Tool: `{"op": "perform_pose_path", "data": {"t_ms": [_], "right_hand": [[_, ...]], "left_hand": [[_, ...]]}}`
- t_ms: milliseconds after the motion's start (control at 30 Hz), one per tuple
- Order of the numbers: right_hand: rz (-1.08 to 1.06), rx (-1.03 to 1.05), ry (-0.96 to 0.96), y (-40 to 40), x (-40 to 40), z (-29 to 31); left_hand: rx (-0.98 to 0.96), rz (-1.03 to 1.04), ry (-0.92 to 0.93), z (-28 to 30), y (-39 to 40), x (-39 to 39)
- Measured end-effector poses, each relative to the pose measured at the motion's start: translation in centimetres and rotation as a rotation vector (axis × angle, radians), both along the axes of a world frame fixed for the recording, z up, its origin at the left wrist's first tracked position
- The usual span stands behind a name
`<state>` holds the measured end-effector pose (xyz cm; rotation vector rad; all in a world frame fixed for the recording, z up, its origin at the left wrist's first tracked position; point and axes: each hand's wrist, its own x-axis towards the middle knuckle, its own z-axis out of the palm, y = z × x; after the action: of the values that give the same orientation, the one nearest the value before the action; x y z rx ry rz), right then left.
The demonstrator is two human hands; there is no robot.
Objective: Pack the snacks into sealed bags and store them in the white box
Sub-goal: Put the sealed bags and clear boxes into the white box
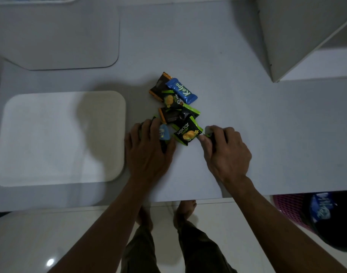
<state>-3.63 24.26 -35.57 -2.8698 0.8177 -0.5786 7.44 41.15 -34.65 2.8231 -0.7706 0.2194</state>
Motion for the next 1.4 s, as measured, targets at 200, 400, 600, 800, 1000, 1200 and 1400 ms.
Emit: {"op": "perform_pose_path", "data": {"t_ms": [200, 400, 600, 800, 1000, 1200, 1400], "right_hand": [[-0.013, 0.022, -0.056, -0.3, 0.4, -0.1], [-0.012, 0.083, -0.091, -0.2, 0.5, 0.1], [-0.065, 0.255, -0.078, 0.2, 0.6, 1.8], [-0.184, 0.595, -0.024, 0.8, 0.6, 5.7], [-0.199, 0.715, -0.143, 2.5, 1.3, 11.5], [-0.1, 0.764, -0.28, 5.2, 5.9, 18.0], [0.026, 0.754, -0.414, 8.3, 13.3, 23.7]], "left_hand": [[0.008, 0.037, -0.008, -0.6, -0.3, -0.5], [-0.072, -0.04, -0.126, -1.2, -0.2, -1.0], [-0.259, -0.024, -0.031, -0.9, 0.0, -1.0], [-0.628, 0.226, 0.268, 3.7, -0.6, -0.6], [-0.829, 0.346, 0.286, 10.9, -0.1, -0.4], [-0.984, 0.365, 0.182, 18.3, 2.1, 2.0], [-1.089, 0.365, 0.162, 24.5, 5.0, 7.9]]}}
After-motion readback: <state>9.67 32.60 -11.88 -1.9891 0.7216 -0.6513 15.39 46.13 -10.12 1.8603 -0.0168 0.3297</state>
